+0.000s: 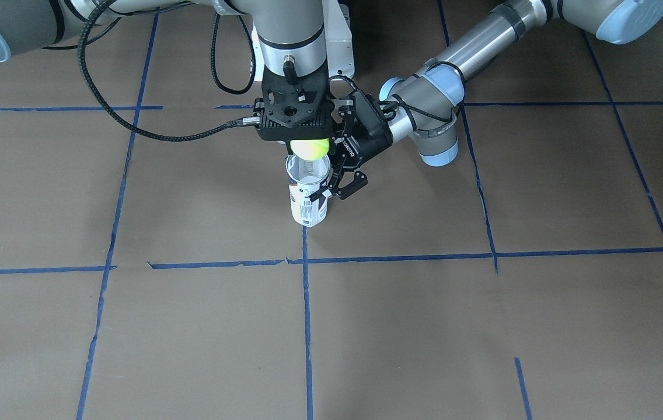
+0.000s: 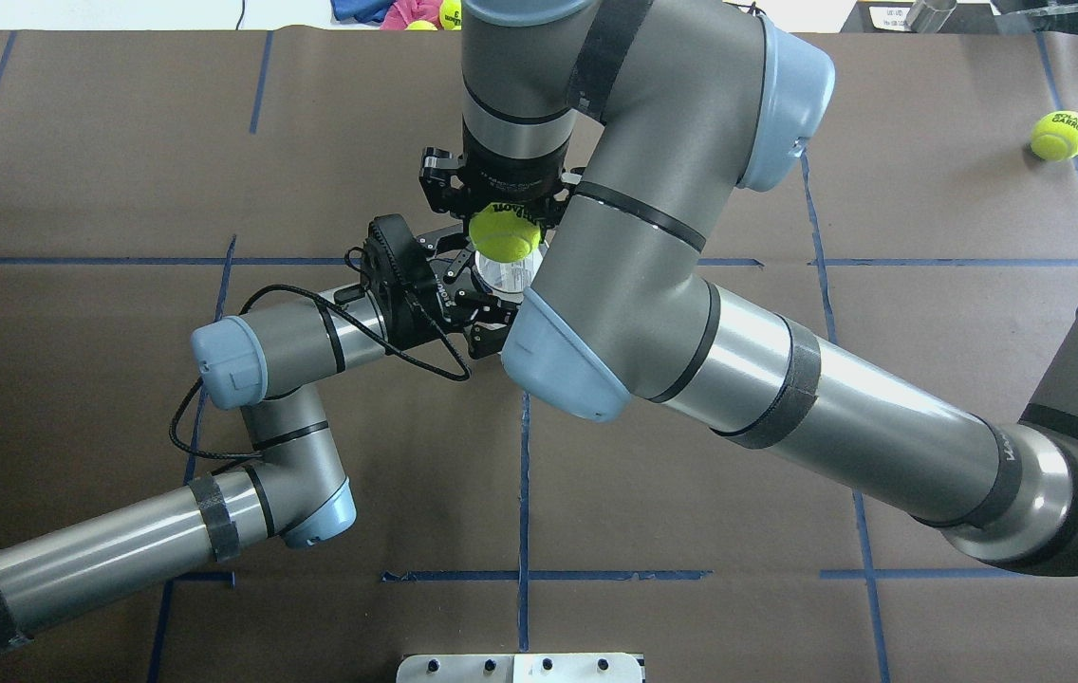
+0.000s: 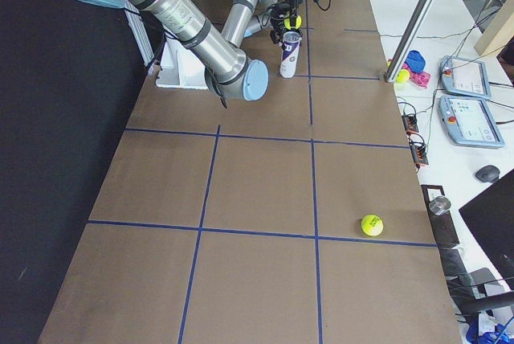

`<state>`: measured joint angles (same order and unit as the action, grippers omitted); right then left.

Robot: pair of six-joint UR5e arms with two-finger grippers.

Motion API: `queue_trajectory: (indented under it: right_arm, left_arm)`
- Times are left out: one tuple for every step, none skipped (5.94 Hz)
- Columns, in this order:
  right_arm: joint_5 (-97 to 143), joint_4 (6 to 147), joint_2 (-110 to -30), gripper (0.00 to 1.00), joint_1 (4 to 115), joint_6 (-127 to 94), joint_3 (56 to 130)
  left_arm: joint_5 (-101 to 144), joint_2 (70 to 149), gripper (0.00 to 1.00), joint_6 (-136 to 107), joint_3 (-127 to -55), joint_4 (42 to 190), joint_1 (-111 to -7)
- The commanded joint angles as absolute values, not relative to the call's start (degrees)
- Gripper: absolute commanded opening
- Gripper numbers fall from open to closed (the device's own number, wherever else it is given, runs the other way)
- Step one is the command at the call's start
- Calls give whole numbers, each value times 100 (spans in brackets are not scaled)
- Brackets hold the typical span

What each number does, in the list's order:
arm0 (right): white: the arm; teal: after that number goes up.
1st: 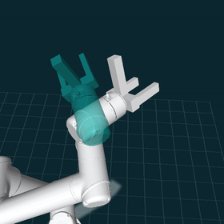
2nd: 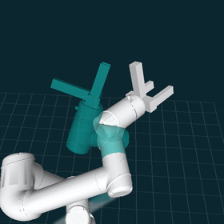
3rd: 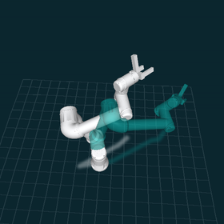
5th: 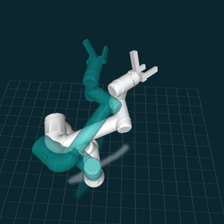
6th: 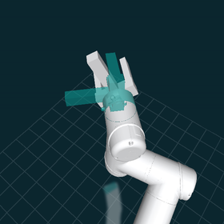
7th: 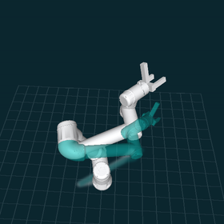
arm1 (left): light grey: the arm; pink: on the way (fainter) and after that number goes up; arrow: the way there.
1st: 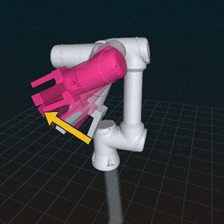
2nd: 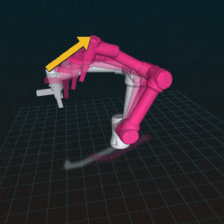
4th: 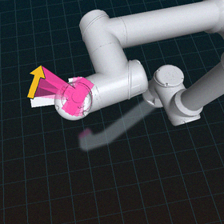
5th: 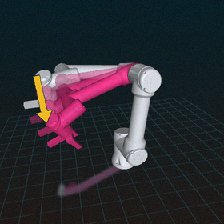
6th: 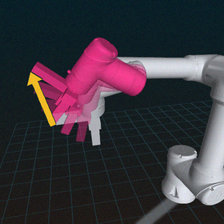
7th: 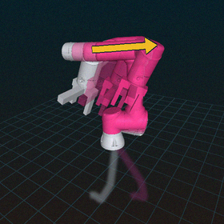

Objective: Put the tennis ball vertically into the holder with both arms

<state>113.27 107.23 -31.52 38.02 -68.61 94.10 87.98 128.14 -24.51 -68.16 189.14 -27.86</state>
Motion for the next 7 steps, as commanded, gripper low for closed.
queue_trajectory:
  right_arm:
    - [11312,10723,-3147,99,3788,-6838,9387]
    - [11312,10723,-3164,99,3779,-6838,9387]
    - [11312,10714,-3164,99,3779,-6838,9387]
    - [11320,10714,-3173,100,3779,-6820,9395]
    - [11329,10714,-3208,100,3788,-6812,9422]
    - [11399,10714,-3312,100,3919,-6429,9465]
    - [11582,10705,-3627,100,4268,-5824,9570]
  left_arm:
    - [8798,12814,89,-2452,-6812,18914,-2786]
    - [8798,12814,87,-2452,-6812,18914,-2786]
    - [8798,12814,86,-2452,-6812,18914,-2786]
    - [8798,12814,85,-2452,-6812,18914,-2786]
    - [8798,12814,85,-2452,-6812,18914,-2795]
    - [8798,12814,83,-2461,-6812,18914,-2795]
    - [8798,12814,83,-2461,-6820,18914,-2795]
